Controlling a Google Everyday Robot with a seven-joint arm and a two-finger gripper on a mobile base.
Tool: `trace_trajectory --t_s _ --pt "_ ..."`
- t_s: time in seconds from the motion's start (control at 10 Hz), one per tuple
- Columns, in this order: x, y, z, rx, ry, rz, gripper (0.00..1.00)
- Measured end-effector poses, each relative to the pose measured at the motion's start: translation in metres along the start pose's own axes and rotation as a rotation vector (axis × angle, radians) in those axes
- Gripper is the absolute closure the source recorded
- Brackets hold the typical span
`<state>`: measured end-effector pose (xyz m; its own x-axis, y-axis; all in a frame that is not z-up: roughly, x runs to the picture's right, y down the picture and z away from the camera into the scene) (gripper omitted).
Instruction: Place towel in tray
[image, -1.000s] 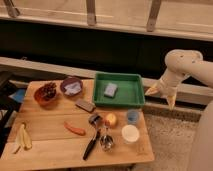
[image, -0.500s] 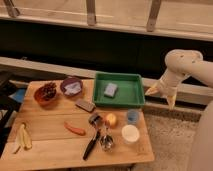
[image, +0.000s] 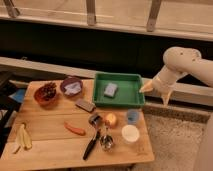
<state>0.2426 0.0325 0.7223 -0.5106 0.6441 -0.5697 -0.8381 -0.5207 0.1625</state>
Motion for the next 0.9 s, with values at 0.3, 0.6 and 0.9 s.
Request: trace_trajectory --t_s 0.3,0.6,0.9 --pt "0.024 0.081 -0.024 -0.139 0.010 -0.138 0.20" --pt "0.028 0.091 -0.030 -0.163 0.010 -0.159 0.20" --pt "0.027 0.090 -0.028 -0.162 0.018 -0.153 0.20"
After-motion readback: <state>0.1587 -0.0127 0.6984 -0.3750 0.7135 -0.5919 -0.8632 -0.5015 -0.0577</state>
